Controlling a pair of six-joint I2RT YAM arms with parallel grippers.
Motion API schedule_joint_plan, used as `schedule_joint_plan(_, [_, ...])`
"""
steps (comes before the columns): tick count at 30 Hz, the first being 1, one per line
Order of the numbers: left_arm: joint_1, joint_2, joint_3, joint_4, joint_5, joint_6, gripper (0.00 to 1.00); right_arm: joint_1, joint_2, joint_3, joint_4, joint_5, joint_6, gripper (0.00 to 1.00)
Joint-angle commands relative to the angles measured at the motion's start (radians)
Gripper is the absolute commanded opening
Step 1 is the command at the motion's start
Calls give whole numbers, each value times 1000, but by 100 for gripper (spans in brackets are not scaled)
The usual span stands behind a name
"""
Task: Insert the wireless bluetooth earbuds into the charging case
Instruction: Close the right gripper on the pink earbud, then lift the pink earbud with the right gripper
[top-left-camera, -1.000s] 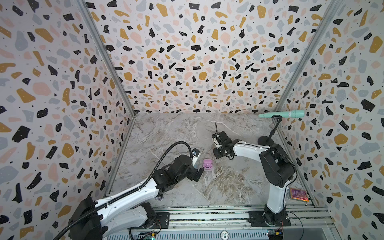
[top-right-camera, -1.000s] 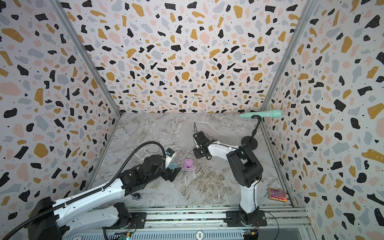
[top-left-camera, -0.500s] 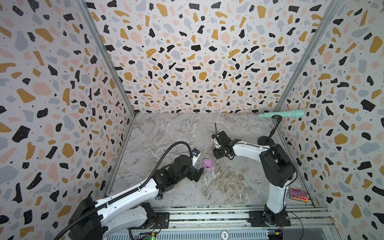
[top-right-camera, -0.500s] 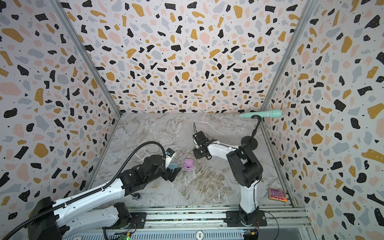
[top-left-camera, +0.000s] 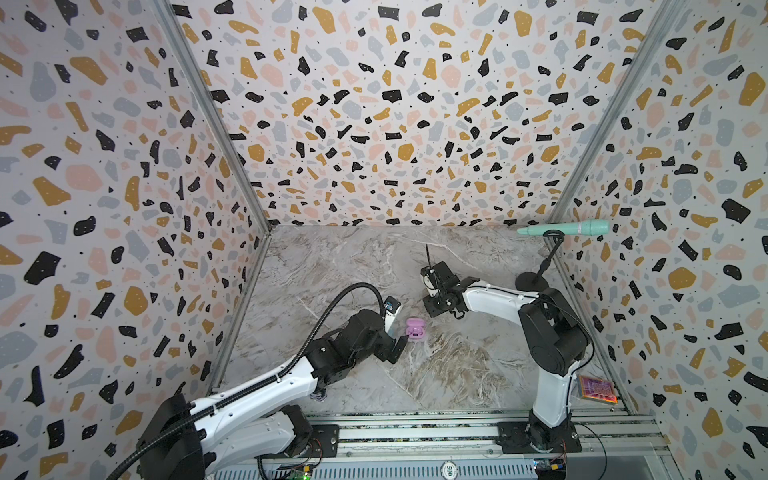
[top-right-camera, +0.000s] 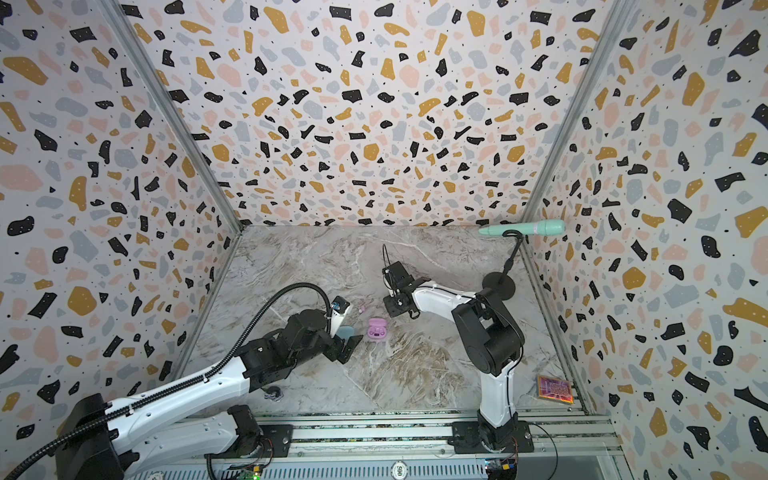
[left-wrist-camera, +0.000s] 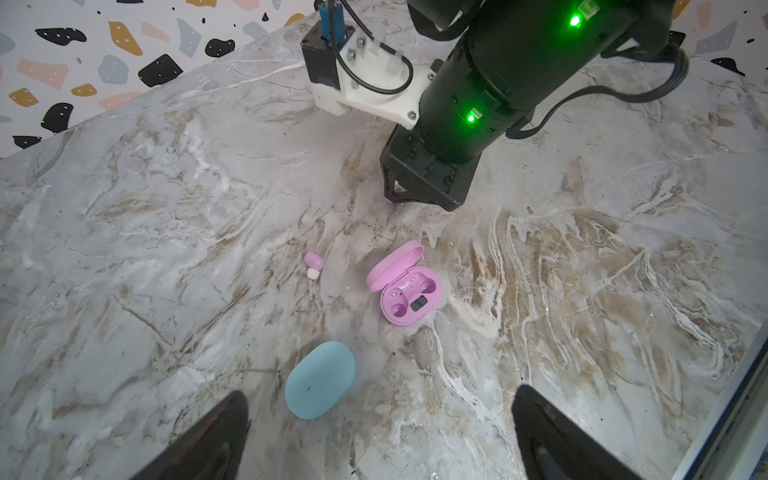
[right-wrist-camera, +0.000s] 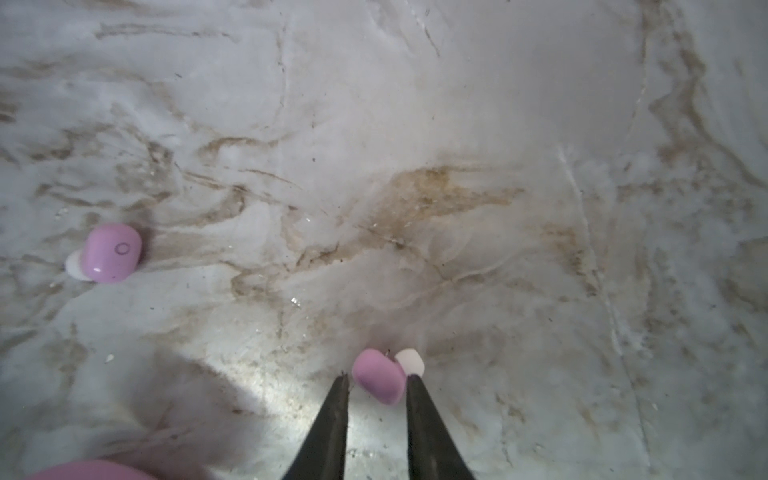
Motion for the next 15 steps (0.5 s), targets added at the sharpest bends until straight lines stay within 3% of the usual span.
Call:
schedule_joint_plan(1, [3, -10, 41, 7, 9, 8, 100, 4, -15, 42, -30, 14, -14, 27])
schedule_joint_plan(15, [3, -15, 39, 8, 9, 9, 100, 43, 24, 48, -33, 93, -77, 32])
